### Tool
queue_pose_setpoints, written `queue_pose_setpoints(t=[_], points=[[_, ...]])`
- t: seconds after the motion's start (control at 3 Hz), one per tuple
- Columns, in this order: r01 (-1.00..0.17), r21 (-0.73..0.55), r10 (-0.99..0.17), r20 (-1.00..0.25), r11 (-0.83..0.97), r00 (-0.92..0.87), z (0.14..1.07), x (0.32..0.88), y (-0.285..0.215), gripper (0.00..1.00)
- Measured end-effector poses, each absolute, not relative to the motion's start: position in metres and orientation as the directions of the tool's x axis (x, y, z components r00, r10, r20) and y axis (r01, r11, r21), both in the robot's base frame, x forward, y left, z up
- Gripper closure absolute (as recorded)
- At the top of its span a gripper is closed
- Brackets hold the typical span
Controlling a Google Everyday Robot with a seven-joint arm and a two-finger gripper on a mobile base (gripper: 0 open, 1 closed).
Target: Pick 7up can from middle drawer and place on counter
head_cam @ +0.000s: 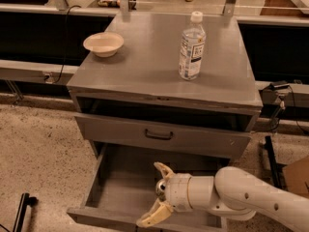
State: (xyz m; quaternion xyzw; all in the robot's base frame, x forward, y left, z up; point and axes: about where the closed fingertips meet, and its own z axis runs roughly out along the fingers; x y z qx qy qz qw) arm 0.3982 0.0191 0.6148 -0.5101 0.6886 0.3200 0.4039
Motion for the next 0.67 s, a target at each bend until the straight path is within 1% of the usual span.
queue_pose_setpoints(t=[0.33,0.67], points=[[-0.943,0.05,-0.404,-0.895,0.33,-0.189,0.587,0.411,0.021,0.0],[-0.925,0.011,-0.426,-0.885,0.379,-0.185,0.559,0.421,0.0,0.0]])
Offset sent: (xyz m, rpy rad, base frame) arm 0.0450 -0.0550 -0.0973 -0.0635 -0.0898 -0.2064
